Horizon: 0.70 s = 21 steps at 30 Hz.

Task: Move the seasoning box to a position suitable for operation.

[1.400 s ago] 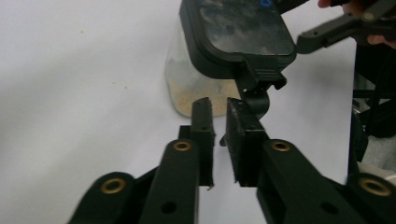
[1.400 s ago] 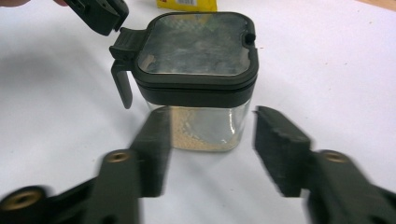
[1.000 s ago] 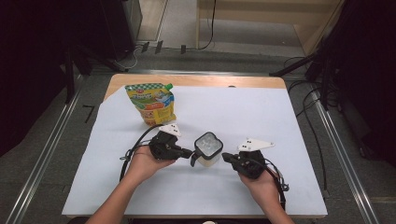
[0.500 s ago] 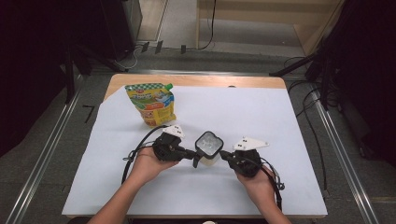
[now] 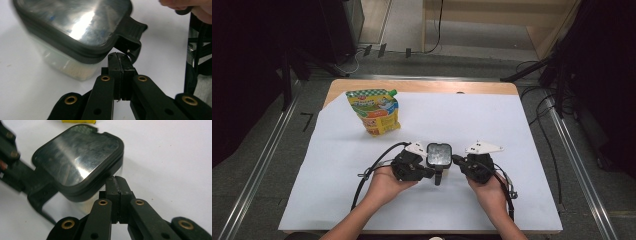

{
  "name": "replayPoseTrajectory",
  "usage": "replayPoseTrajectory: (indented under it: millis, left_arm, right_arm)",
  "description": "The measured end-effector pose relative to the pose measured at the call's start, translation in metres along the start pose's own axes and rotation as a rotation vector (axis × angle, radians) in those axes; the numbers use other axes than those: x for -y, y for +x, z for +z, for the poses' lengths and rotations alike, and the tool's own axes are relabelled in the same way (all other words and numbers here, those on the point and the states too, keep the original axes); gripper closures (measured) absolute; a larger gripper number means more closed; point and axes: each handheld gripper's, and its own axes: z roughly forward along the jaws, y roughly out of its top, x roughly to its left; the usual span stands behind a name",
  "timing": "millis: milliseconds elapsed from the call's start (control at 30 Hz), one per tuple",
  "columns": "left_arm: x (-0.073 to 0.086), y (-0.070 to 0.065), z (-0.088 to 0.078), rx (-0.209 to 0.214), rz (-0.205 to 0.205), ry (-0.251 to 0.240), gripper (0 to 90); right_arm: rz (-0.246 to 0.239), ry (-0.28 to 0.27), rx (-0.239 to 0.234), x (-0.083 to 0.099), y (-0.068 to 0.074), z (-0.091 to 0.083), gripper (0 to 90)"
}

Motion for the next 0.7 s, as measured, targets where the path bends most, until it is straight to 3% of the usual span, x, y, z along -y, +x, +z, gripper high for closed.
replayPoseTrajectory:
  millis: [200,500,700]
  left_arm:
    - [0.0,-0.001,0.006,0.03,-0.003,0.009,89.3]
    - [0.004,0.006,-0.027,0.061,-0.012,-0.031,85.9]
    - [0.005,0.017,-0.047,0.02,-0.025,-0.046,74.2]
  right_arm:
    - [-0.002,0.0,0.005,0.0,-0.003,-0.002,90.0]
    - [0.01,-0.016,-0.041,-0.003,0.002,-0.025,90.0]
    - [0.002,-0.016,-0.088,0.0,0.018,-0.042,90.0]
